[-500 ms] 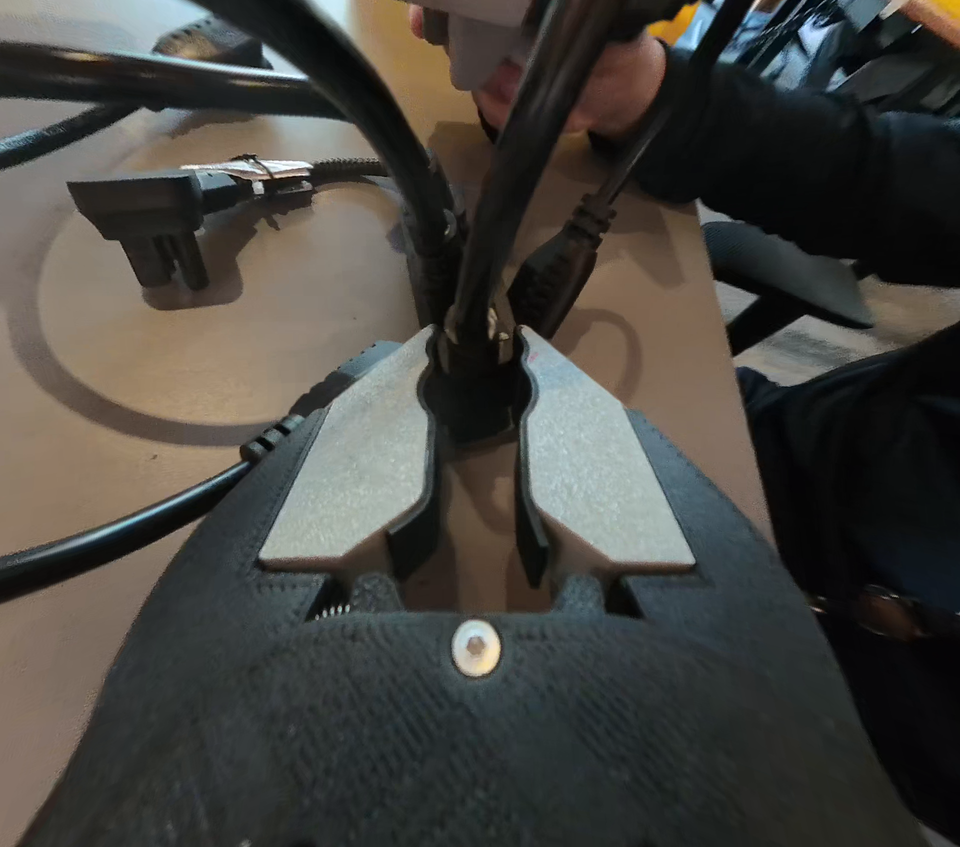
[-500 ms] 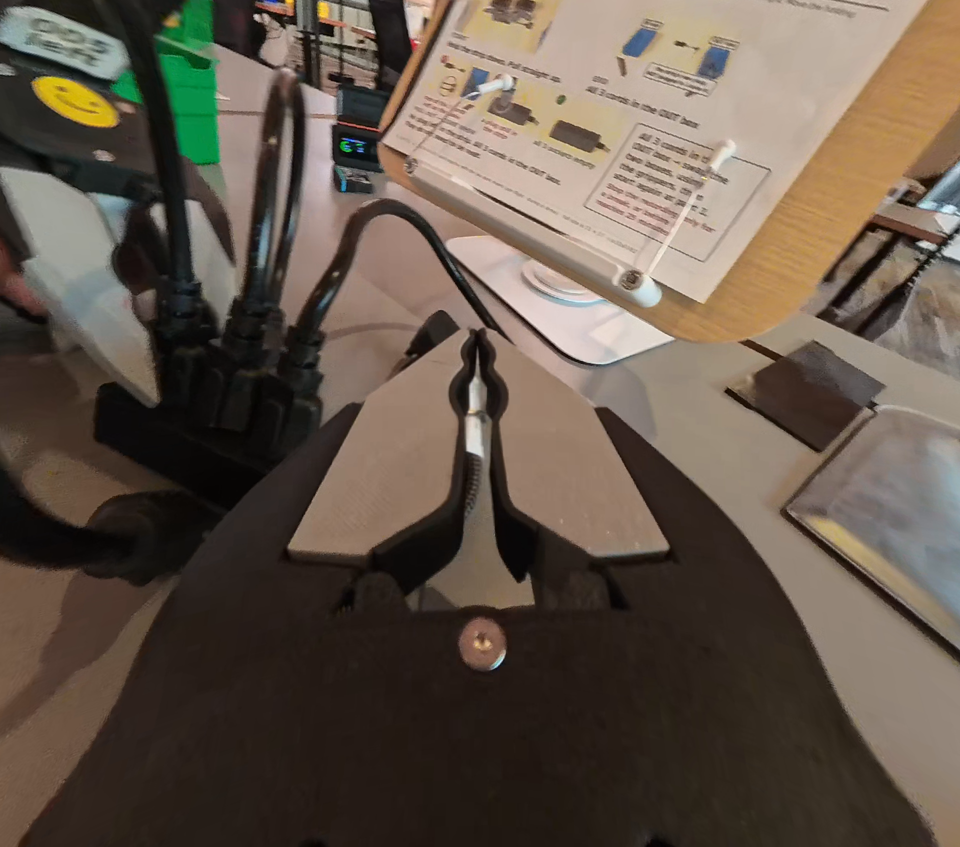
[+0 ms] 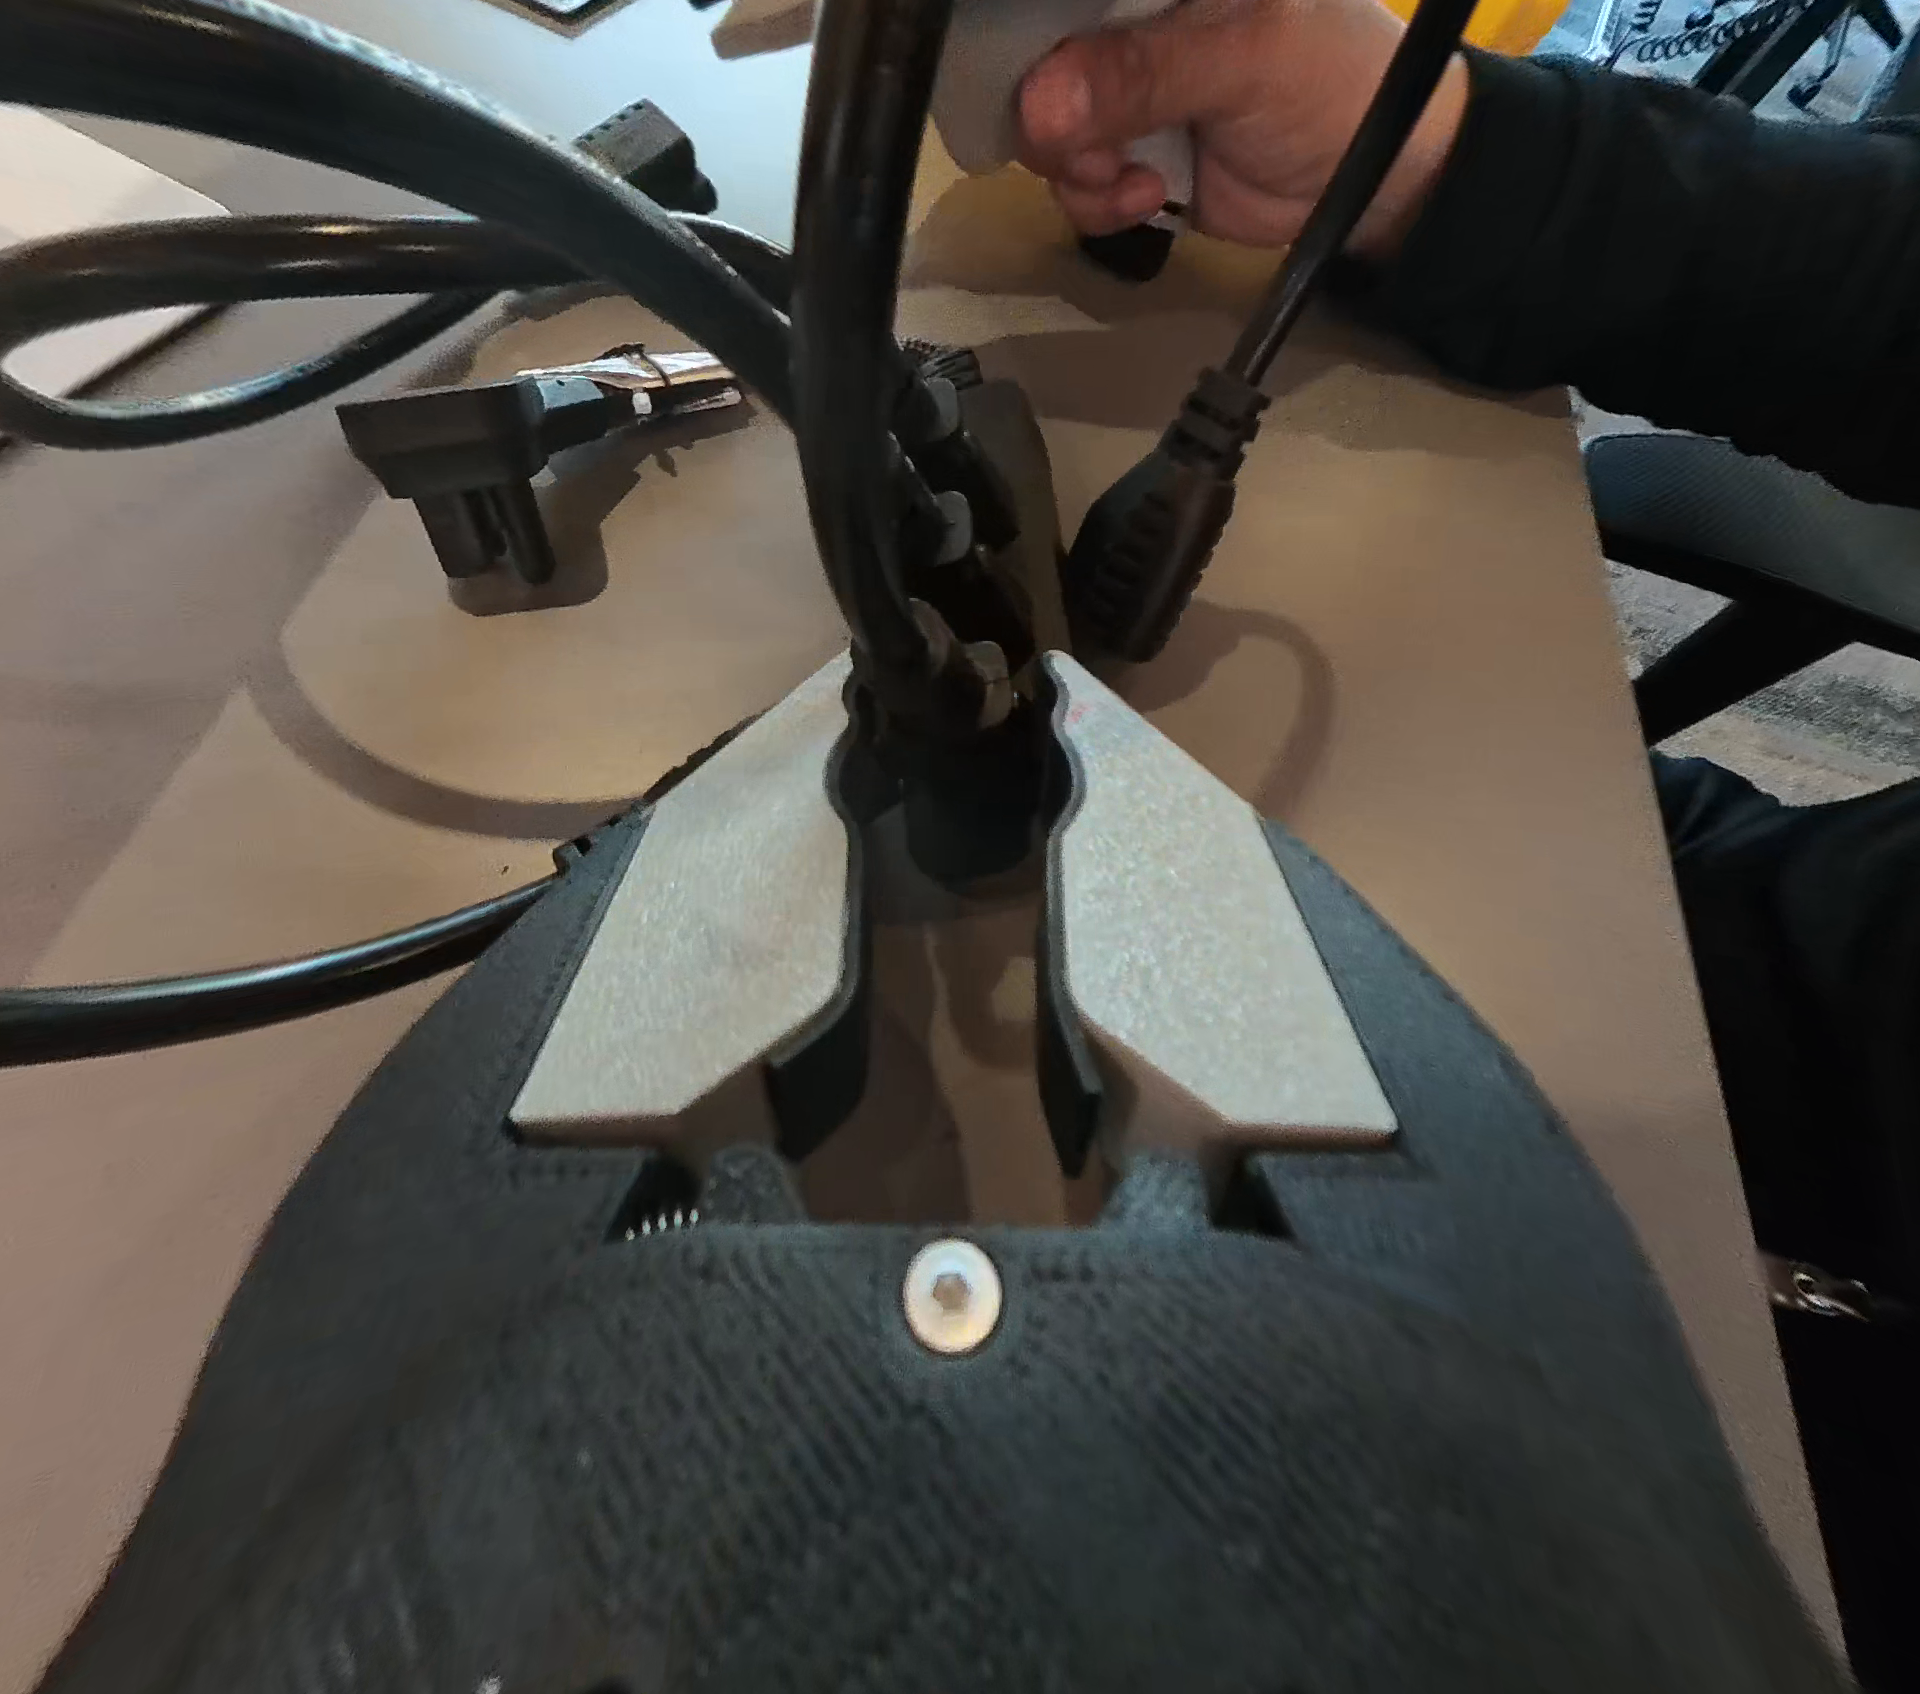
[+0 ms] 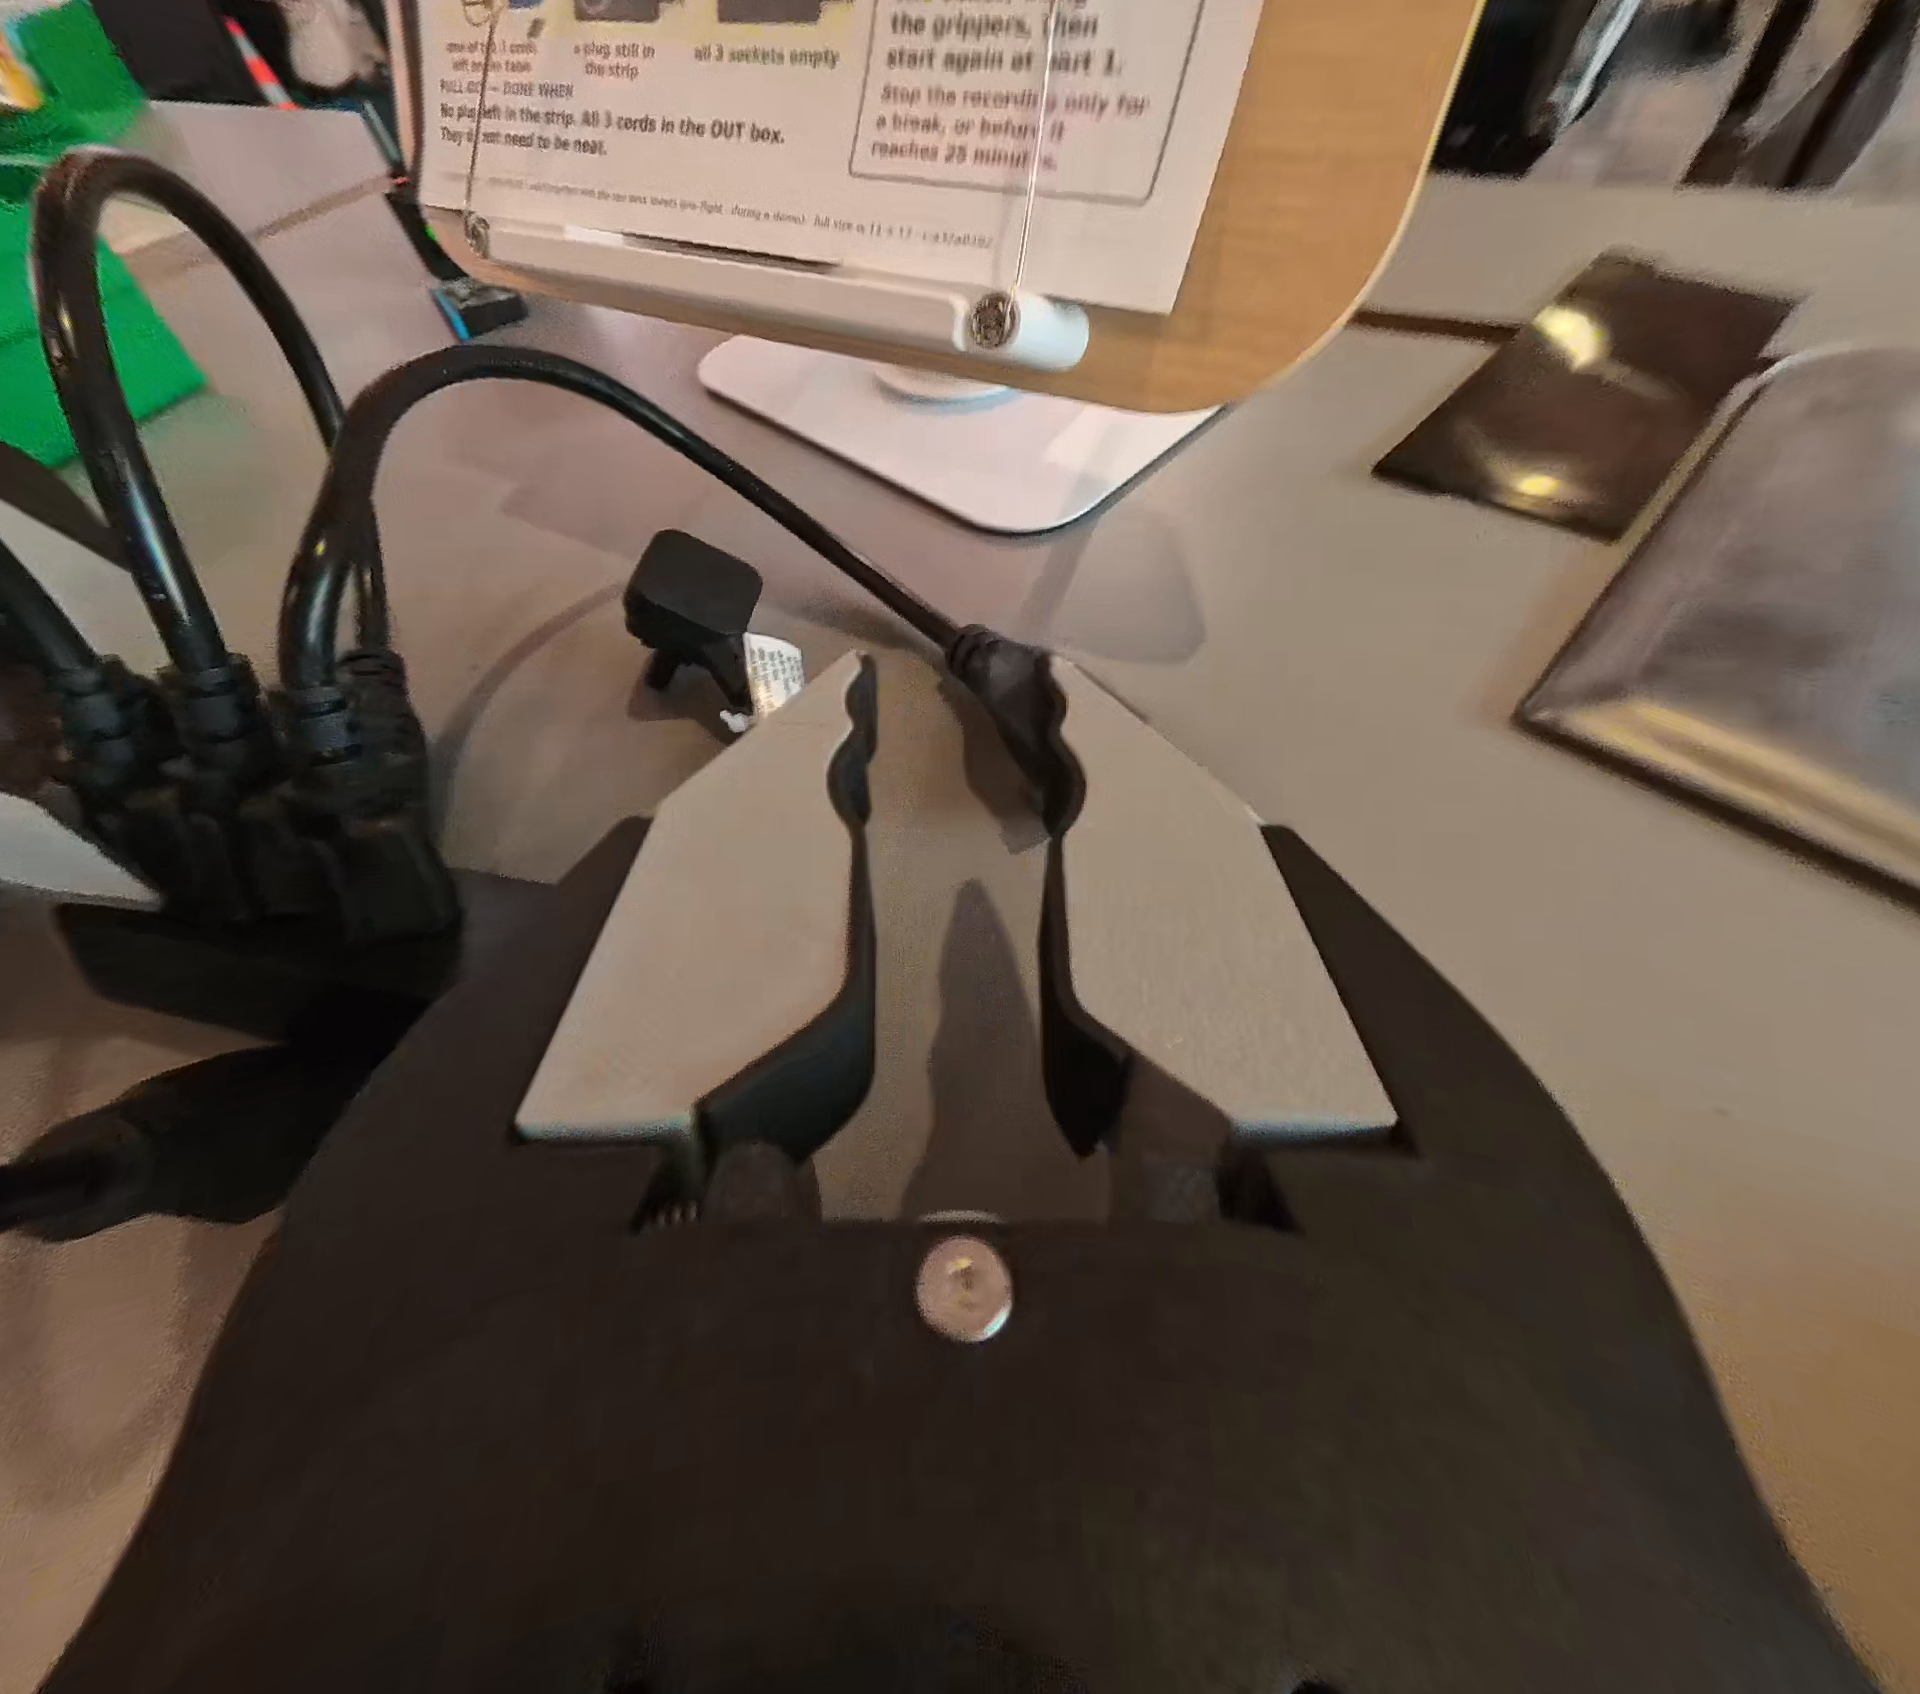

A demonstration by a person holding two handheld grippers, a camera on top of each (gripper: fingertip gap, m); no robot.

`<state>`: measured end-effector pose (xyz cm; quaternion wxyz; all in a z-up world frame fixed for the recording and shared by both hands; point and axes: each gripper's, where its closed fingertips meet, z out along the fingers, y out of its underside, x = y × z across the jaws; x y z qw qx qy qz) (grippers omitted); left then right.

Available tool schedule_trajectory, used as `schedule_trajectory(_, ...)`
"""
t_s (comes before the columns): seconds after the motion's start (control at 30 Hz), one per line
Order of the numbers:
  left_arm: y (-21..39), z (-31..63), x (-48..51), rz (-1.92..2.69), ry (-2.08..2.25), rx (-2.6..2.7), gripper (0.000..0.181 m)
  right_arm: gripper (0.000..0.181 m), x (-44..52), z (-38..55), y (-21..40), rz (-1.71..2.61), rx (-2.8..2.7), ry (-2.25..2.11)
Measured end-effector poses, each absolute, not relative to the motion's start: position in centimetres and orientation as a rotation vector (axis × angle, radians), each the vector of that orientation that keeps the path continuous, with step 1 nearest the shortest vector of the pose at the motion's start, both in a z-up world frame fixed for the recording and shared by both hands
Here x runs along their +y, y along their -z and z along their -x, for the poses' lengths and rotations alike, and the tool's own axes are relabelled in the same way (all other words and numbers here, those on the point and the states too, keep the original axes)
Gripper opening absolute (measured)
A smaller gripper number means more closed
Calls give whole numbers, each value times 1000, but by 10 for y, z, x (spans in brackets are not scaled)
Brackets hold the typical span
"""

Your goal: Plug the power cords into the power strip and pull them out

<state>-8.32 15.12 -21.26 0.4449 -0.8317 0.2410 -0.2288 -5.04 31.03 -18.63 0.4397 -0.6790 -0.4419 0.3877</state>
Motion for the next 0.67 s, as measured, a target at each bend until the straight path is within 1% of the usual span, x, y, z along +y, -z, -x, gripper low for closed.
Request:
schedule_trajectory(0.13, 213, 82, 151, 2056, 580, 597, 28, 36, 301, 56, 206, 1859, -1167, -1109)
schedule_trajectory(0.23, 213, 80, 151, 2051, 552, 619, 28, 42, 296, 57, 210, 1889, -1195, -1157)
schedule_trajectory(0.47, 214, 77, 151, 2049, 582, 611, 27, 43, 290, 59, 210, 1839, -1259, -1106)
schedule_trajectory(0.57, 214, 75, 150, 2049, 581, 617, 27, 41, 287, 60, 211, 1830, -1285, -1081)
schedule_trajectory(0.67, 217, 74, 150, 2058, 586, 623, 27, 34, 286, 61, 212, 1829, -1302, -1079)
